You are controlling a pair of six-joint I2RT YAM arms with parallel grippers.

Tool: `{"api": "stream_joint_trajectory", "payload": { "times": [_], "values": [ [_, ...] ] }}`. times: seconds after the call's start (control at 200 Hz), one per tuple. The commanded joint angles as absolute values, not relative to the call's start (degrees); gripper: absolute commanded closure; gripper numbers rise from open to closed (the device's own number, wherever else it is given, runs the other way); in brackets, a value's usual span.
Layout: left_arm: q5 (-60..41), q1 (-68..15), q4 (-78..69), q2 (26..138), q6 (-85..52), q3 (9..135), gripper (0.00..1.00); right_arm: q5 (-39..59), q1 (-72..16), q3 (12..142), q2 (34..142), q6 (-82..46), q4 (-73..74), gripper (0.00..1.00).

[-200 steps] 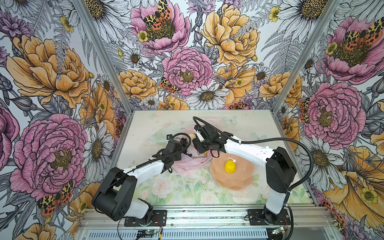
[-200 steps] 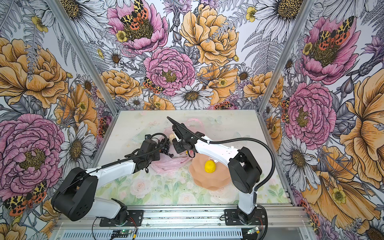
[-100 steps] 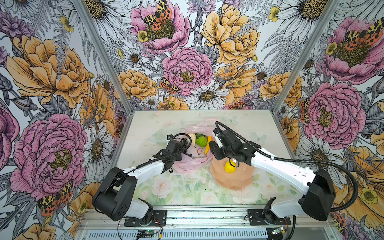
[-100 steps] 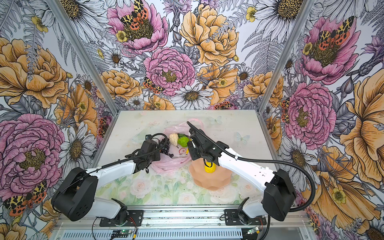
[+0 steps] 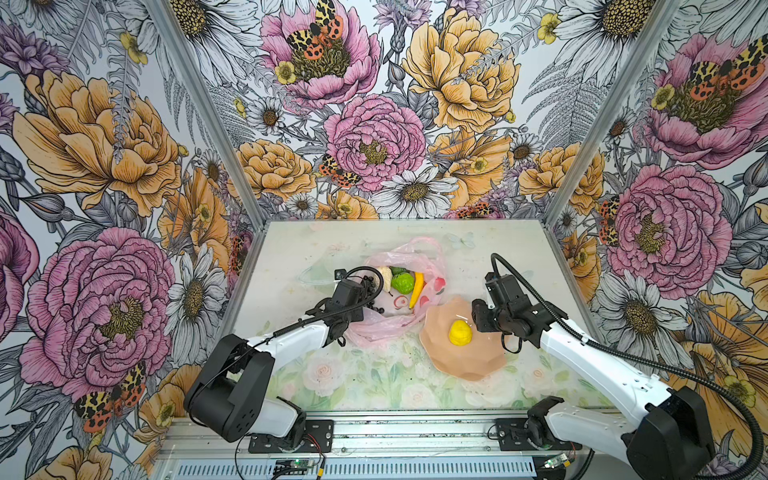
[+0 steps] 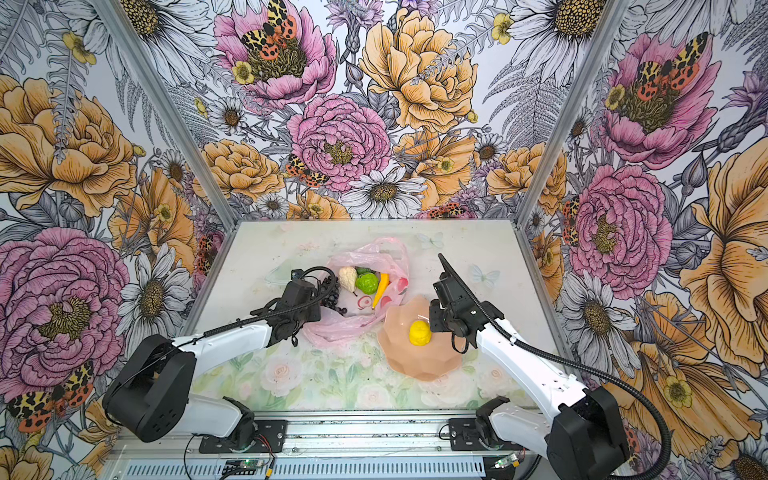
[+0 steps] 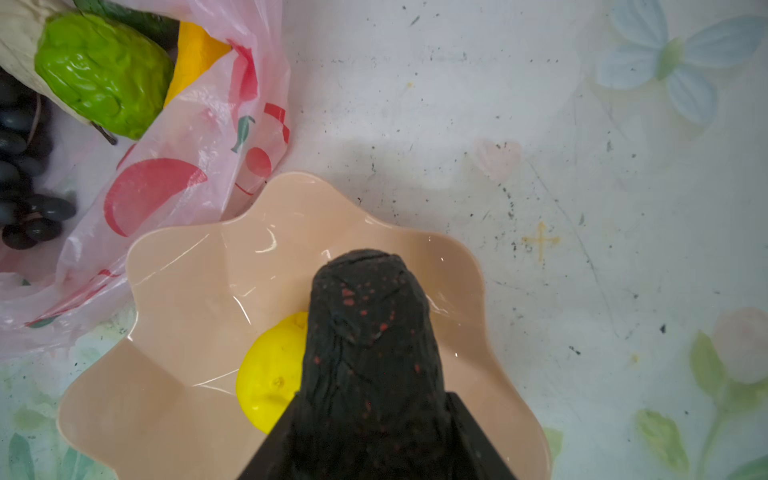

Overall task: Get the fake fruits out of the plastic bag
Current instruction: 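Carry the avocado with the right gripper into the pink bowl beside the lemon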

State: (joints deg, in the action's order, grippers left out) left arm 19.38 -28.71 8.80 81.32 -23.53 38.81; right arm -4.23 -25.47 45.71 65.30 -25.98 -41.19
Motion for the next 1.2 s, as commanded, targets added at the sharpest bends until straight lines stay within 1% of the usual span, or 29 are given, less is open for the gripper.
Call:
{"api": "stream_joint_trajectory", "payload": {
  "times": [0.0,0.4,0.655,1.191],
  "values": [
    [20.9,-29.1,8.8,82.2,-22.5,40.5,0.71,-2.5,-25.5,44.3,65.1,-28.6,-40.6,0.67],
    [20.9,-29.2,8.8,82.6,-22.5,40.7,0.71,-2.9,-25.6,40.2,66.0,-30.3,-40.0,0.67],
    [20.8,-29.3,8.8,82.8,-22.5,40.8,0.71,-1.7,-25.7,38.6,68.0,-31.4,-37.0,0.67],
    [21.2,-29.2,9.1,82.4,-22.4,40.7,0.71,-1.4,-27.9,39.9,73.3,-32.1,-33.7,0.66]
  ]
}}
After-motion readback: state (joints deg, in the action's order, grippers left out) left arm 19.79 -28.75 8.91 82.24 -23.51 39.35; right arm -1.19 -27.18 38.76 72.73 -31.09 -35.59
